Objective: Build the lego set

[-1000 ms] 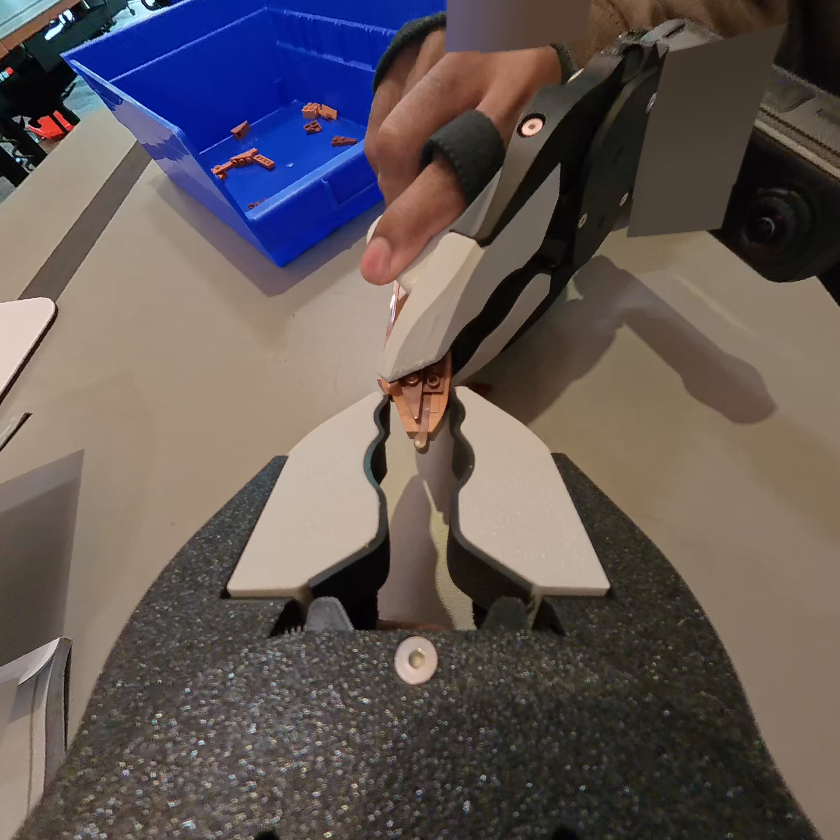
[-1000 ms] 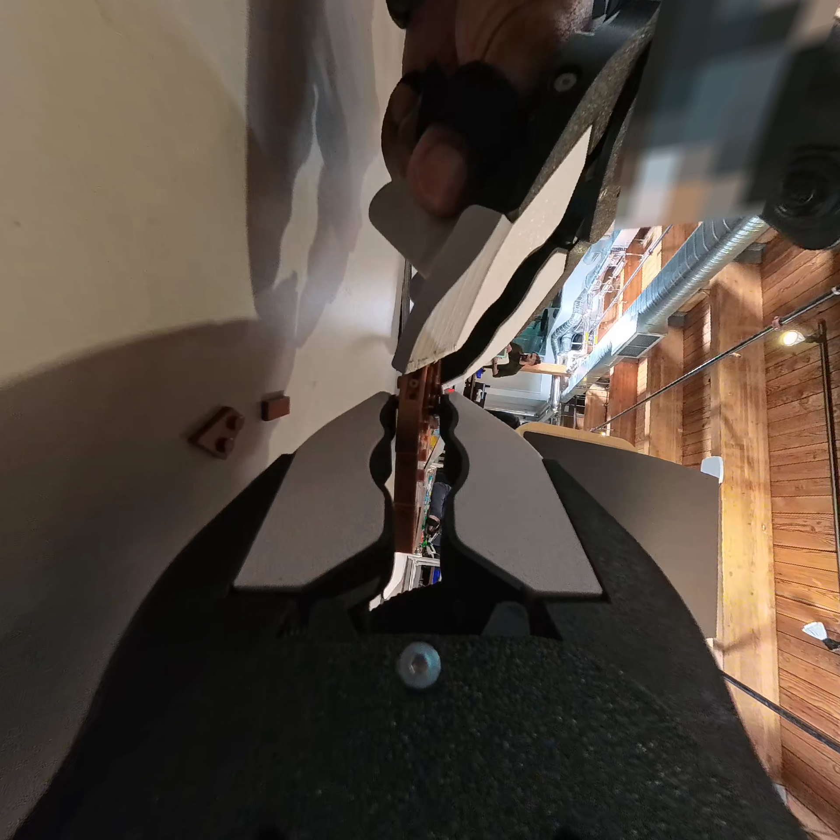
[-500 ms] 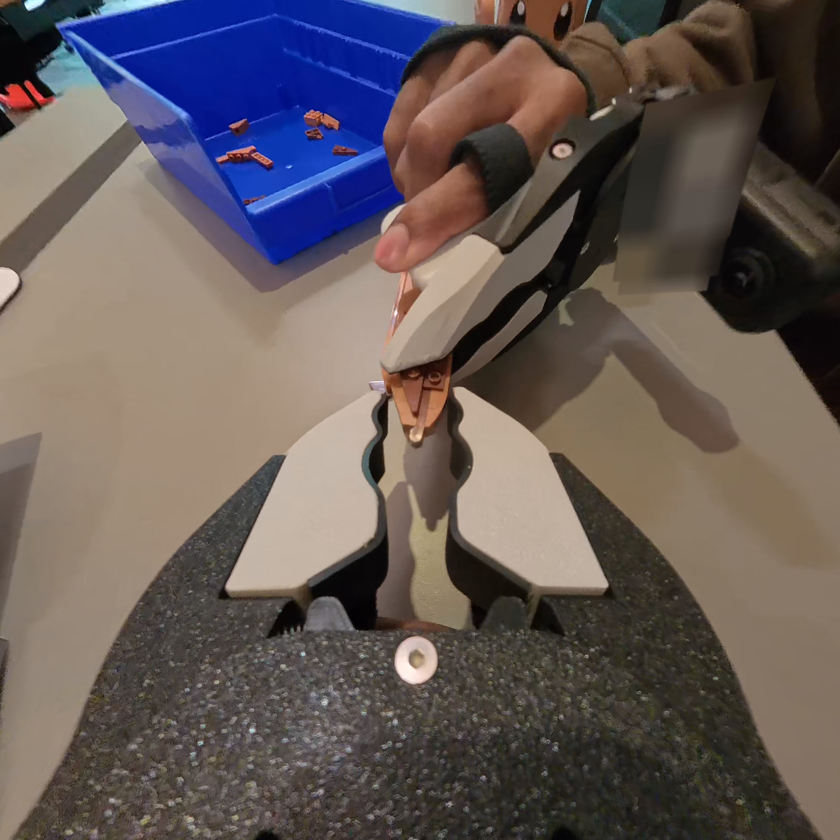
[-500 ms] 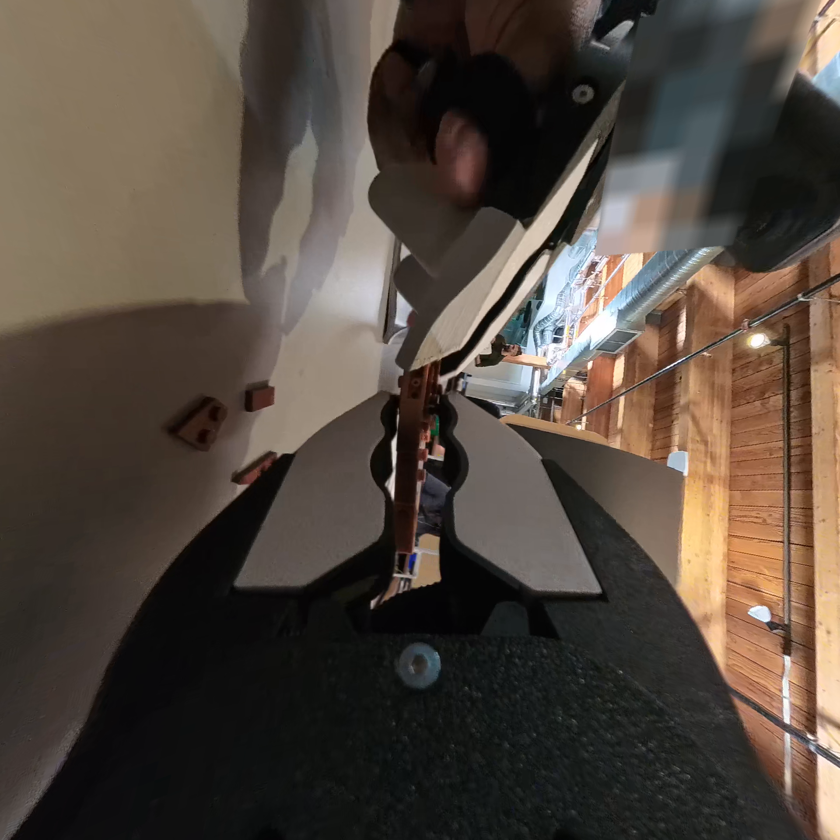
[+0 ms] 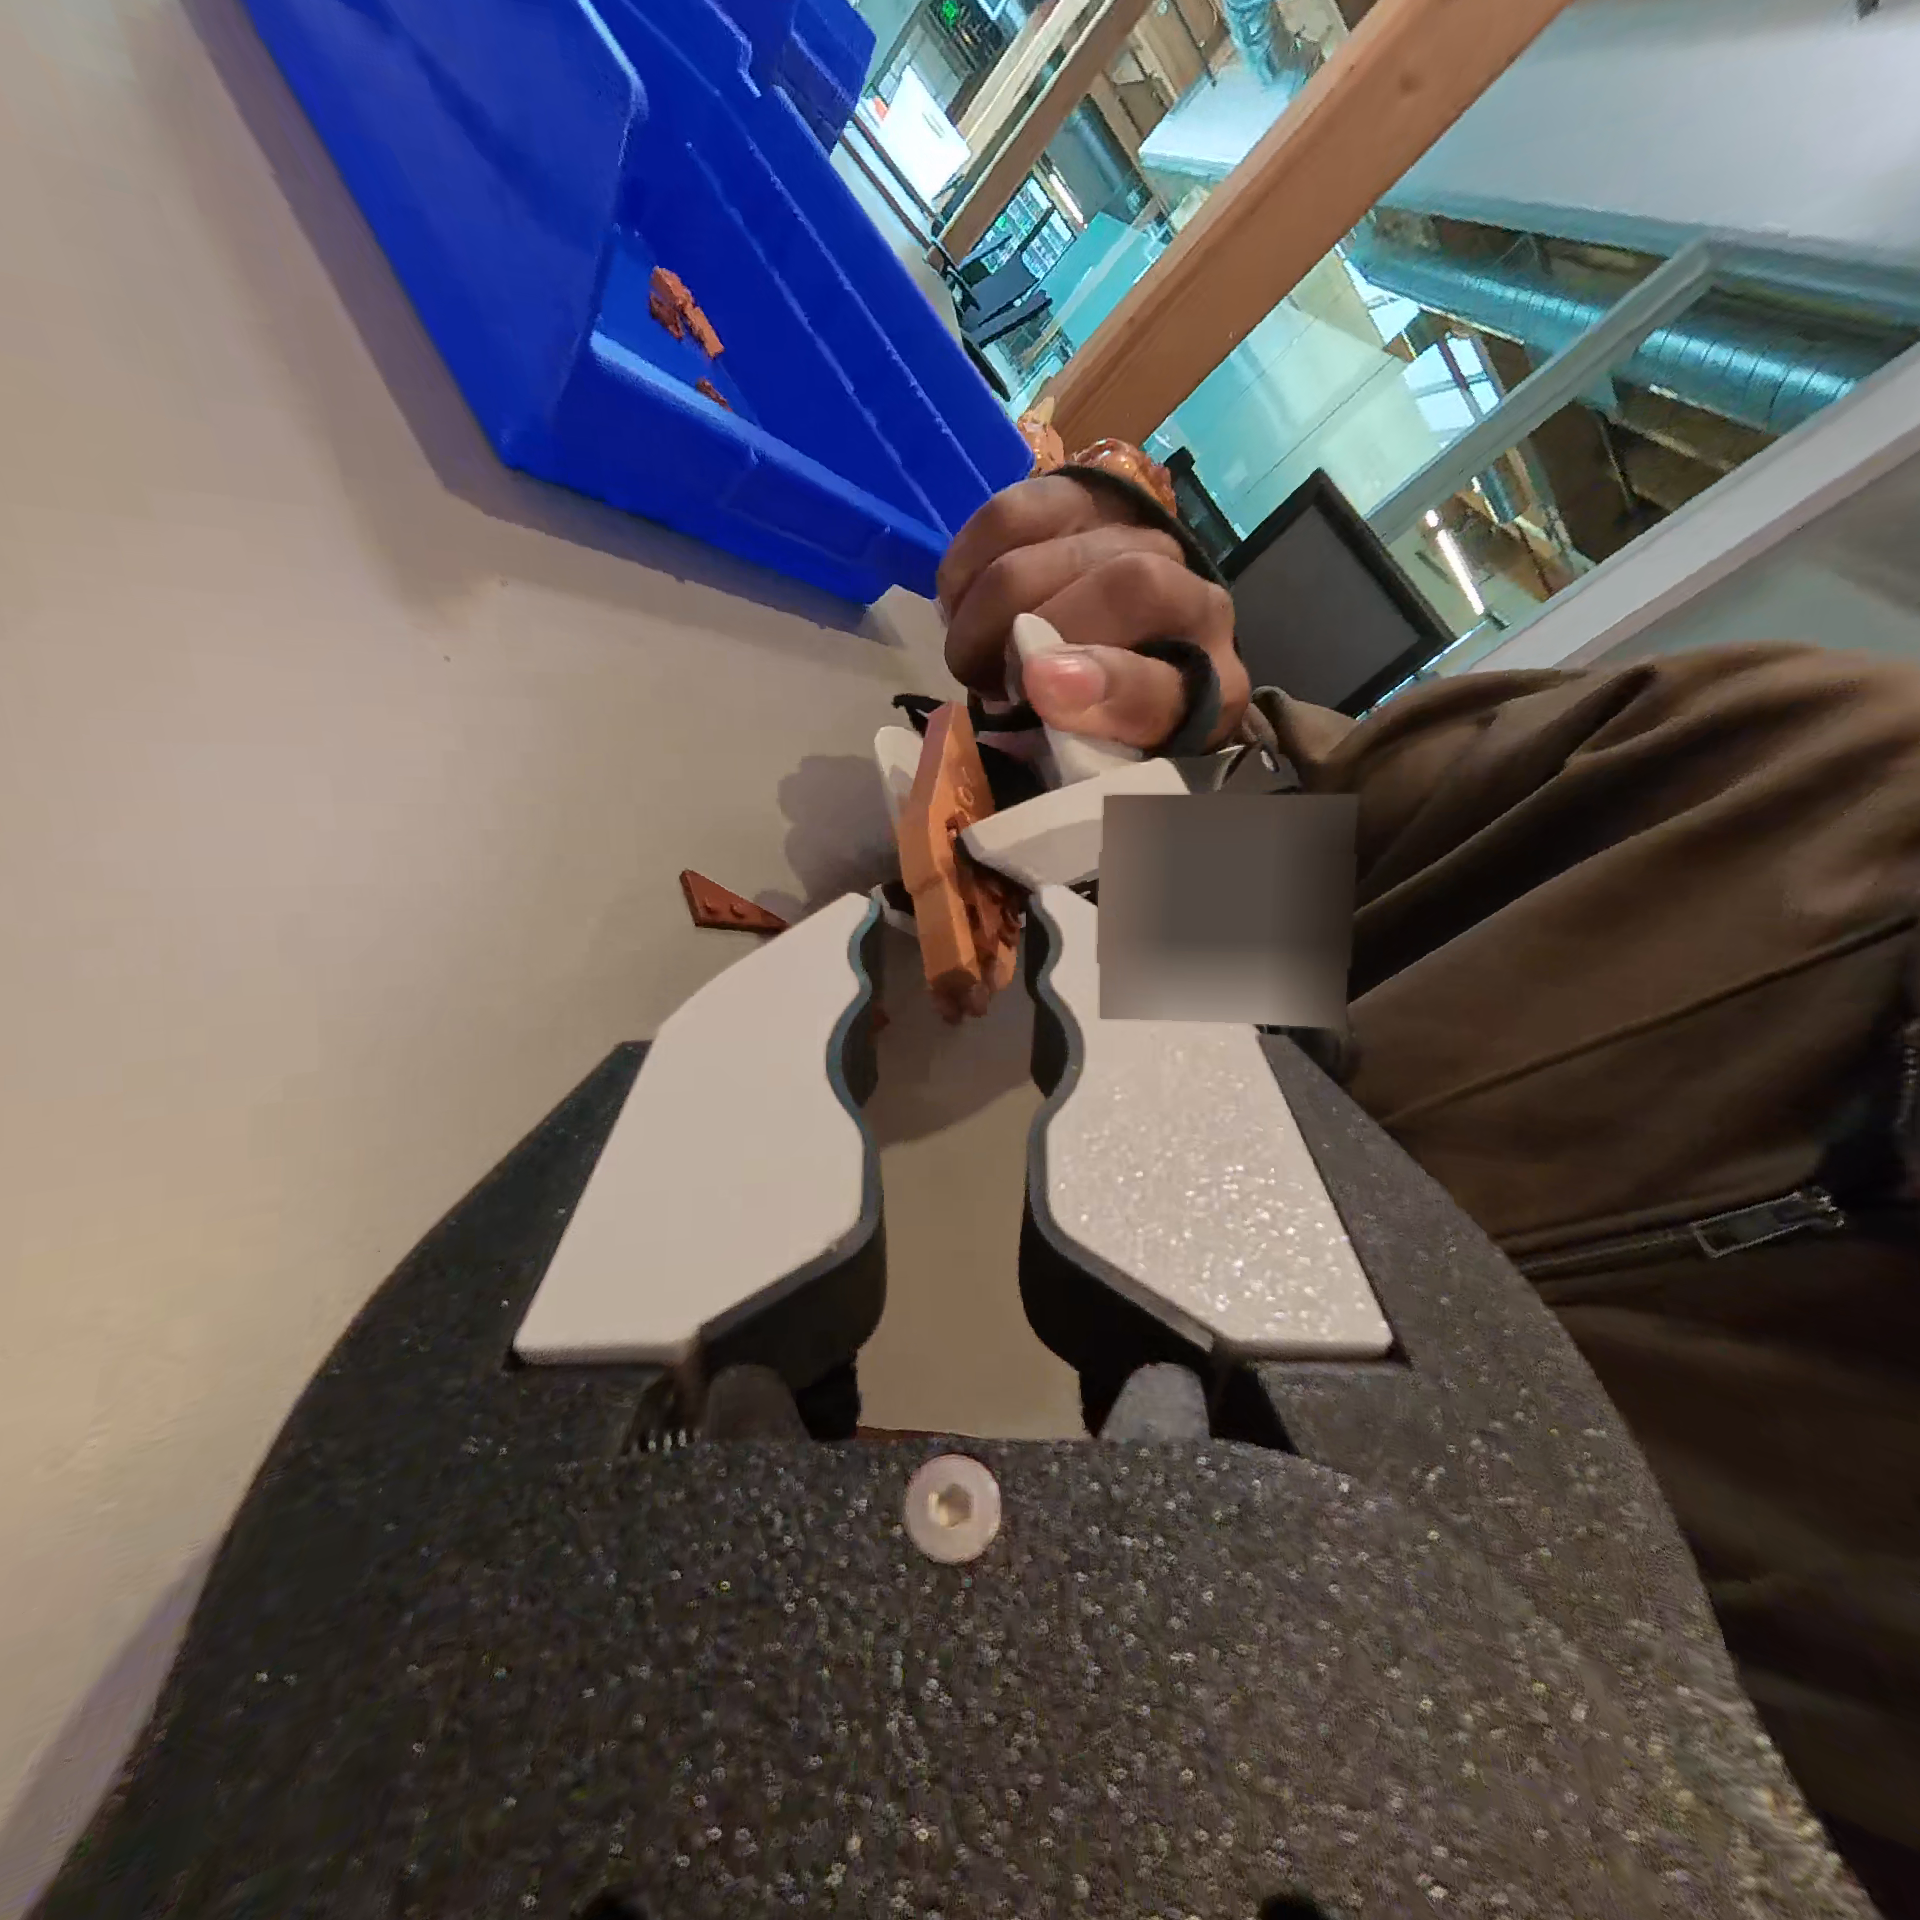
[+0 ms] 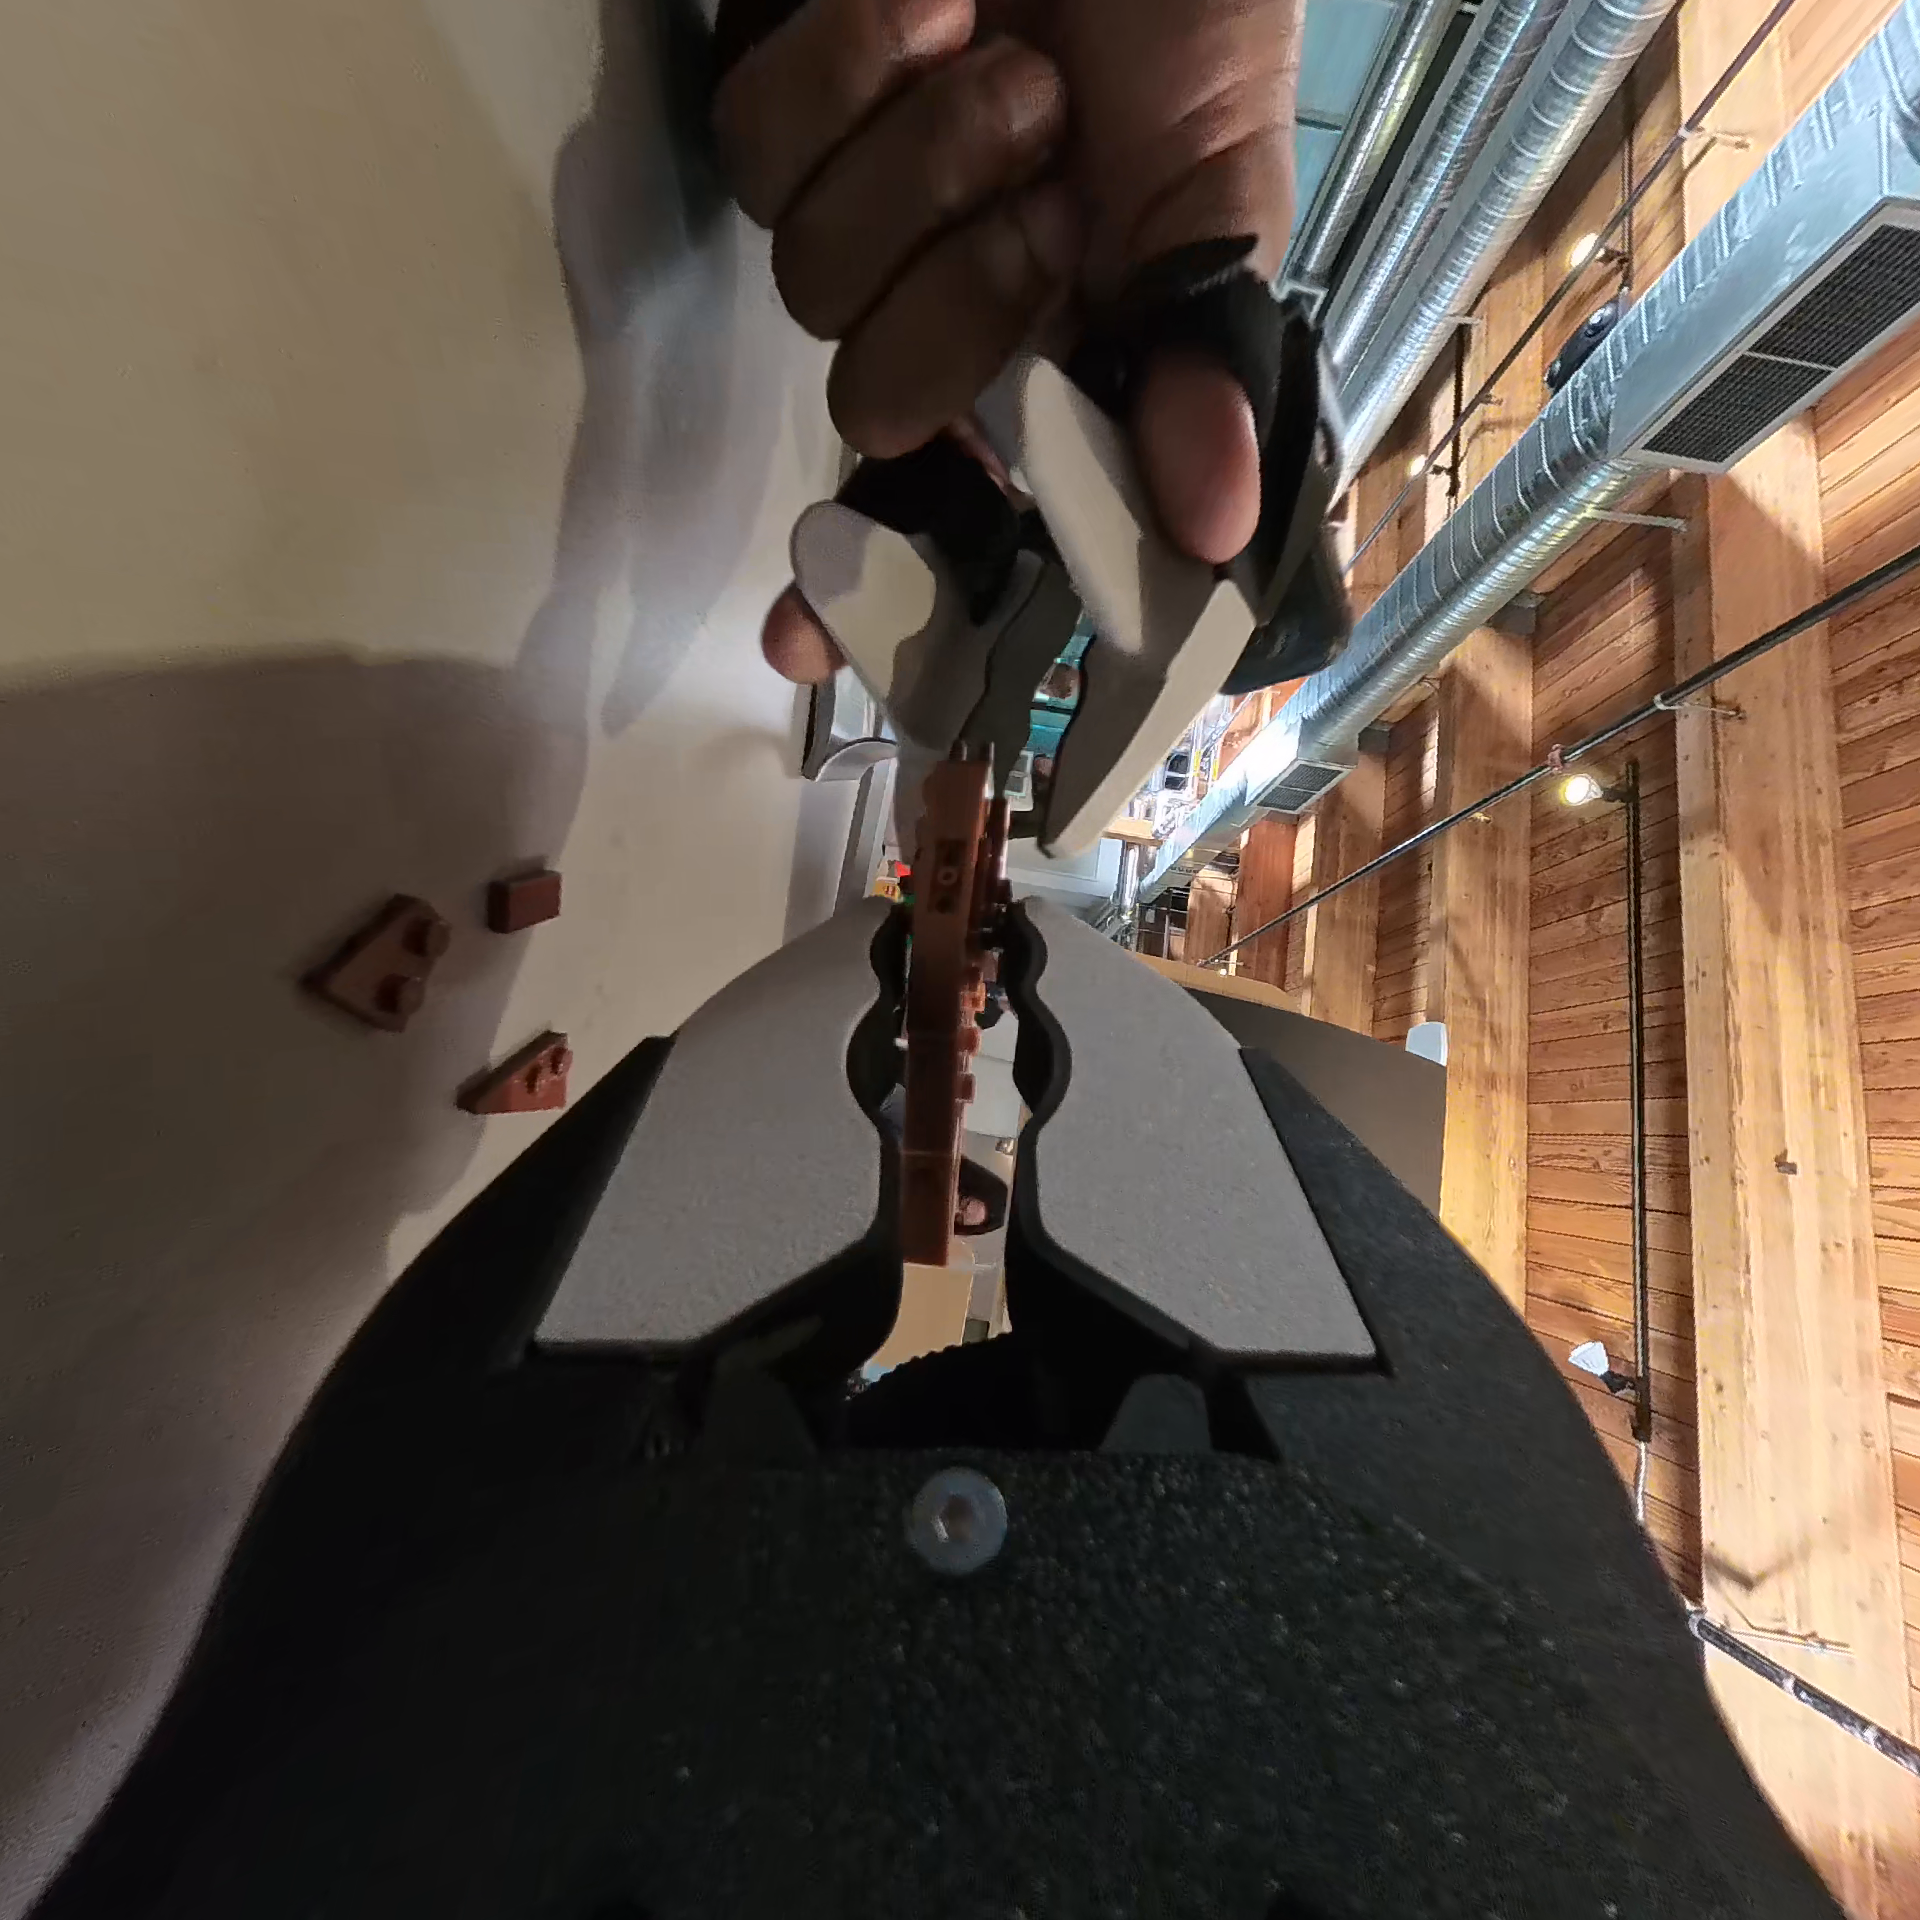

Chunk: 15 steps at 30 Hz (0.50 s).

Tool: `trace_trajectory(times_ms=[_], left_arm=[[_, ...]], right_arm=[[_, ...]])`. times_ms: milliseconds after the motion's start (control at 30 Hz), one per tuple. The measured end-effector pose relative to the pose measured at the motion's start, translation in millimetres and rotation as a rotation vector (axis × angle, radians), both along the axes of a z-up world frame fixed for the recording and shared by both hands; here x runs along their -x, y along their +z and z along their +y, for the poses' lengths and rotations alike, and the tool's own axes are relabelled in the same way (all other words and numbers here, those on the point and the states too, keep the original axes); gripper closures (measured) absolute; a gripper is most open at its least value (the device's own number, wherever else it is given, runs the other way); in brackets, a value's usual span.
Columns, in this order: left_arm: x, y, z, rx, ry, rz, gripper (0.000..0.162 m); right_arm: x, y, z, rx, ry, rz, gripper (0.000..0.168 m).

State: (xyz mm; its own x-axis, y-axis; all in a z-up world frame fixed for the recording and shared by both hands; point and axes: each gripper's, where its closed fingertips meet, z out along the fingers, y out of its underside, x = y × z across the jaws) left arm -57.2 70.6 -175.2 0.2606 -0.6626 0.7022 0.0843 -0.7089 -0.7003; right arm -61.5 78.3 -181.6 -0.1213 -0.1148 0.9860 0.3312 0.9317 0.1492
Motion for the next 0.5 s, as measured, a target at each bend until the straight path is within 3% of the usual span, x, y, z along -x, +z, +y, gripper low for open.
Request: trace_trajectory(times_ms=[167,500], left_arm=[[-3.7,-1.7,-1.8,0.075,-0.014,-0.030,0.146],[-2.7,-1.1,0.1,0.103,0.009,-0.054,0.149]], right_arm=[[1.4,0.9,-0.6,-0.018,0.005,0.010,0.151],[2.9,2.8,0.9,-0.015,0.009,0.032,0.150]])
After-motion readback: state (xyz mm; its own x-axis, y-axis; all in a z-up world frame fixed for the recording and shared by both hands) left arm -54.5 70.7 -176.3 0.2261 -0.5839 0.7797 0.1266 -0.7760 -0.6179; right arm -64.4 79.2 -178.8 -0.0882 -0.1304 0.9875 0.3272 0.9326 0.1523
